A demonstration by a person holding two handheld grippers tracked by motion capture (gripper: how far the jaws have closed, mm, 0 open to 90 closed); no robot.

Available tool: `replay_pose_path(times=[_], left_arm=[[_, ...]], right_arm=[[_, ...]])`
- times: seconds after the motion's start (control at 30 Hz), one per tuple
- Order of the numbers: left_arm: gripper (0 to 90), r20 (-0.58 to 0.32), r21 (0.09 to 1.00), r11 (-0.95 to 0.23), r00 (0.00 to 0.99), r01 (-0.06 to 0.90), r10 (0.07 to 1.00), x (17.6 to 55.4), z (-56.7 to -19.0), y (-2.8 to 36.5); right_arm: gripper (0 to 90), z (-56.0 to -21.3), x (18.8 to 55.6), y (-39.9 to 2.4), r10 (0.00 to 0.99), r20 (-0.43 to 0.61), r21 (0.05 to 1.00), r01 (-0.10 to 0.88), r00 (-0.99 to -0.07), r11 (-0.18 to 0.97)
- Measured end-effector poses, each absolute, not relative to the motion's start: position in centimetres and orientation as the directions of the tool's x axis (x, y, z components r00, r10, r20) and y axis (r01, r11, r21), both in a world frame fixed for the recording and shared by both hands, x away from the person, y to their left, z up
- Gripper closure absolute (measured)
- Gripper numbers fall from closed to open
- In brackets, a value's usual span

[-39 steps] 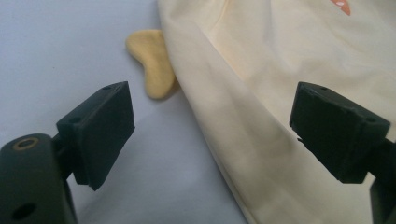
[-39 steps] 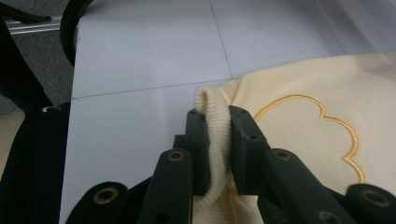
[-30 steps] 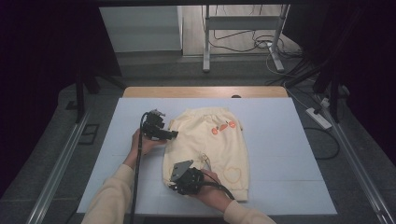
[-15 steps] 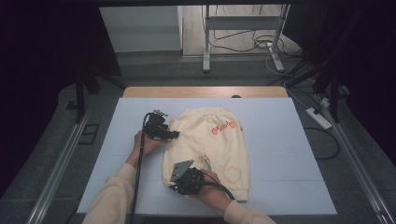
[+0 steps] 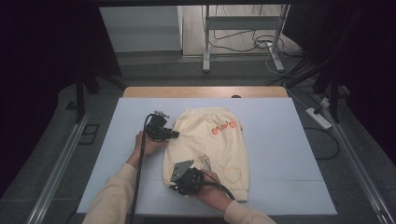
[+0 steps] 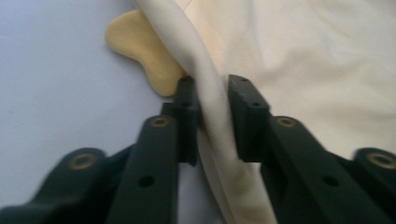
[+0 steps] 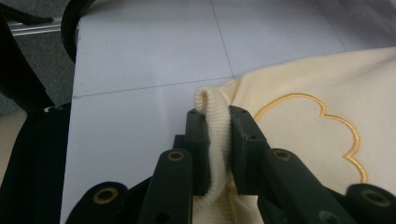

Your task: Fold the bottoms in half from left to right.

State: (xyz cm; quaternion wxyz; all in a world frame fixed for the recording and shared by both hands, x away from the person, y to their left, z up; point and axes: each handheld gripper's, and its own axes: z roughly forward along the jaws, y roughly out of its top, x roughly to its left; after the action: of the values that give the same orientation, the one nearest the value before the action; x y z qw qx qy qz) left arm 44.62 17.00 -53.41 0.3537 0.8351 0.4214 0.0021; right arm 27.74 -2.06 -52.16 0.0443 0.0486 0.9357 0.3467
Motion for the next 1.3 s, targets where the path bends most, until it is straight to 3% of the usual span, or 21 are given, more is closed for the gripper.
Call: replay_pose_path(times=[0.13, 1.3], left_arm=[[80.6, -0.312, 0.596, -0.39, 0.65, 0.702, 0.692, 44.6, -53.4, 17.1], [86.0, -0.394, 0.667, -0.303, 0.668, 0.681, 0.632, 44.0, -51.2, 18.0]], right_arm=[[78.1, -52.1, 27.7, -2.1, 0.119, -0.049, 0.651, 0.058, -0.992, 0.757], [79.6, -50.8, 27.9, -2.6, 0.12, -0.027, 0.692, 0.069, -0.992, 0.719]])
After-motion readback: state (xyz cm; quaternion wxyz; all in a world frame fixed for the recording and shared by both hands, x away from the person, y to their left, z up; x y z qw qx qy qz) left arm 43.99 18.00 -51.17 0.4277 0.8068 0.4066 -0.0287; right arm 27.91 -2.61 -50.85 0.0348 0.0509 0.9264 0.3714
